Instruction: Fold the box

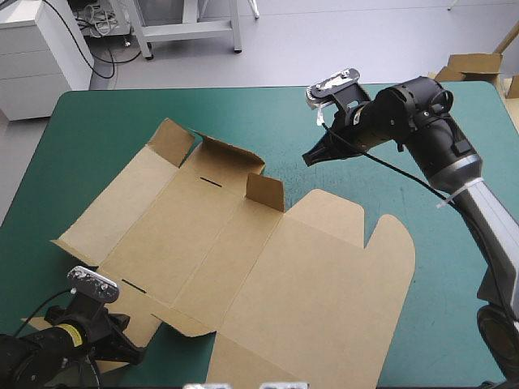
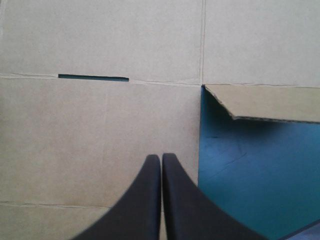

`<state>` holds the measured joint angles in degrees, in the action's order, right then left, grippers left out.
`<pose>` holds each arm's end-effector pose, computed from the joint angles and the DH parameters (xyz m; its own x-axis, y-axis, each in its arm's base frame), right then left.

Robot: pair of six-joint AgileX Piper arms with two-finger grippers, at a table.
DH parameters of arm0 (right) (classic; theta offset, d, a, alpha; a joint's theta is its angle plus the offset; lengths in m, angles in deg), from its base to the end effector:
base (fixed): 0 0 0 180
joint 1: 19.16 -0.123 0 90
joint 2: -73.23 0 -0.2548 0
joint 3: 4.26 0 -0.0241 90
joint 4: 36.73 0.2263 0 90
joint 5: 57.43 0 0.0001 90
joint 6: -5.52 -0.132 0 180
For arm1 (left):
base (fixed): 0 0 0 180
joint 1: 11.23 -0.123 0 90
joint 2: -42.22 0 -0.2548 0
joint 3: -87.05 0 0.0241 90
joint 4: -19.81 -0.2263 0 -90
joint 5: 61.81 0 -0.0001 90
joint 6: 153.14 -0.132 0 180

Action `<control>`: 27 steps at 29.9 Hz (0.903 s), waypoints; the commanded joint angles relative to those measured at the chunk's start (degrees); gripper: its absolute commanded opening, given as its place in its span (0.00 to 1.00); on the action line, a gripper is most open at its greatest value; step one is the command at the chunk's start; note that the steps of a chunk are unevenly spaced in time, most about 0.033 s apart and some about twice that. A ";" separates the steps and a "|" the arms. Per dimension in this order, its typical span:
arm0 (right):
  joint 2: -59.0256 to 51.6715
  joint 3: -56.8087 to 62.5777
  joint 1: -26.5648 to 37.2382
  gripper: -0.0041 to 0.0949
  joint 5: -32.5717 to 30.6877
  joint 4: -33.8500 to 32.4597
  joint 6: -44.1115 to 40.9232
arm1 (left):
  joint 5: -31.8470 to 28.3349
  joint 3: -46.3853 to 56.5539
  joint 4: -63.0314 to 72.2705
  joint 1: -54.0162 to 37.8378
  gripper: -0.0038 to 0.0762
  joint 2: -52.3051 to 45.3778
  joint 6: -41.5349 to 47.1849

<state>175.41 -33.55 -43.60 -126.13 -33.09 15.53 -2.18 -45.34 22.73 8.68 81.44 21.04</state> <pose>0.3107 0.1498 0.3584 -0.6374 -0.4553 -0.6217 -0.5491 0.8344 -0.0481 0.0921 -0.0395 0.2108 -0.7536 0.3534 -0.5542 0.4213 0.9069 0.0054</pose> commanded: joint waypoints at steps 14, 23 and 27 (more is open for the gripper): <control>-2.17 -2.54 -0.03 0.02 1.68 5.39 0.21 | -2.37 -1.44 0.26 0.28 0.04 0.24 0.34; -2.17 -2.54 -0.03 0.02 1.68 2.55 0.21 | -2.37 -1.44 0.26 0.28 0.04 0.24 0.34; -2.17 -2.54 -0.03 0.06 1.68 1.63 -0.53 | -2.37 -1.44 0.26 0.28 0.04 0.24 0.34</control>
<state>175.52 -34.18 -43.60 -126.71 -30.79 15.09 -2.24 -45.34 22.73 8.68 81.44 21.04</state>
